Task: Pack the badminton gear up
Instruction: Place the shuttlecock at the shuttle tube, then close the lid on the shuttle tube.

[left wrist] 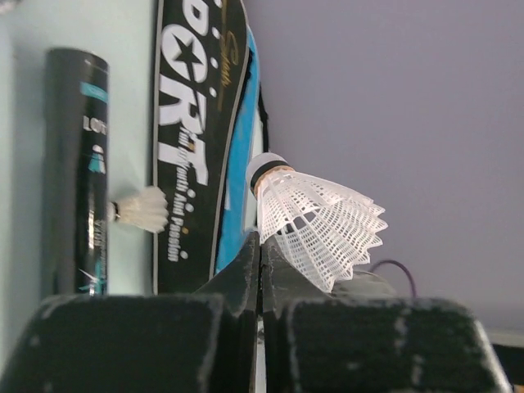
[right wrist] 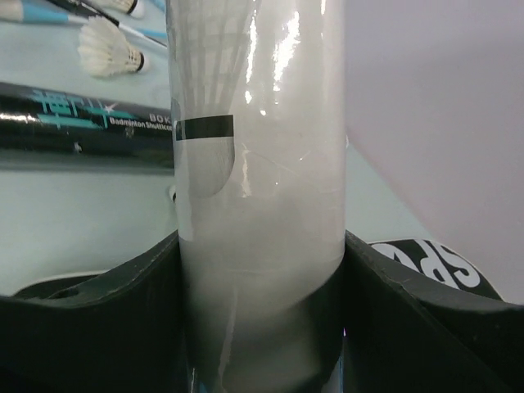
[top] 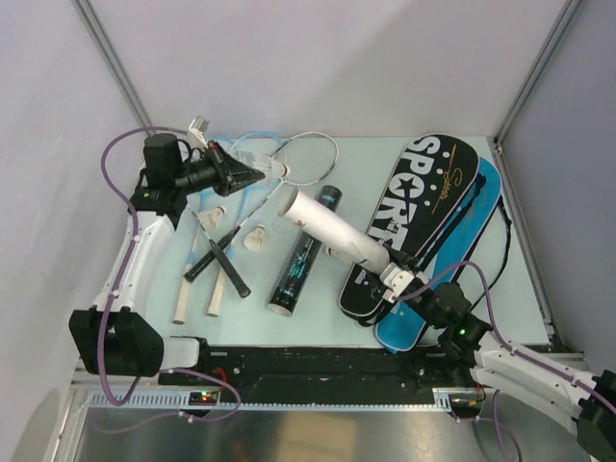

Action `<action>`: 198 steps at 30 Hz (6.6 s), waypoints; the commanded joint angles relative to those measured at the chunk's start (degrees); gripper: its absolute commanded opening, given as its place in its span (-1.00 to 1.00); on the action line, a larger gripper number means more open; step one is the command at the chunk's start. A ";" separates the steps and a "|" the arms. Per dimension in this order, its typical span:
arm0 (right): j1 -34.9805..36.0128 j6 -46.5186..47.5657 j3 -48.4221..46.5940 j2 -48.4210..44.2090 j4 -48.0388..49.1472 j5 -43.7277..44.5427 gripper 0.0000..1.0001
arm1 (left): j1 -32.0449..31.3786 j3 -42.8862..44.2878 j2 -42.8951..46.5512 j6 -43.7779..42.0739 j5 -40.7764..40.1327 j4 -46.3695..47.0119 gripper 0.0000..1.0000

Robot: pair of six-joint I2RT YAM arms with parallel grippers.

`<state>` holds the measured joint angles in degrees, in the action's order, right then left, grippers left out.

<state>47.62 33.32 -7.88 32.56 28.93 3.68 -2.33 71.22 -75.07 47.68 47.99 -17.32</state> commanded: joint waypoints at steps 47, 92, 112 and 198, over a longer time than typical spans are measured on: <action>-6.15 7.65 4.31 -0.06 19.54 -3.68 -0.39 | -4.05 4.40 14.36 15.62 10.23 1.34 -1.00; -3.96 10.84 1.84 0.85 20.36 -8.31 -0.41 | -9.72 4.48 15.72 -11.73 -5.54 -19.65 0.39; -3.16 9.38 1.36 1.92 19.26 -8.51 -0.40 | -20.86 10.80 16.41 -22.90 -12.33 -26.06 -0.47; -1.69 3.20 1.60 4.16 23.02 -13.16 -0.41 | -27.55 12.69 11.07 -37.78 -22.01 -30.26 0.01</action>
<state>45.17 37.01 -3.70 36.75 44.05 -8.60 -29.47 83.44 -65.49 11.88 28.45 -49.43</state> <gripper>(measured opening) 0.687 0.471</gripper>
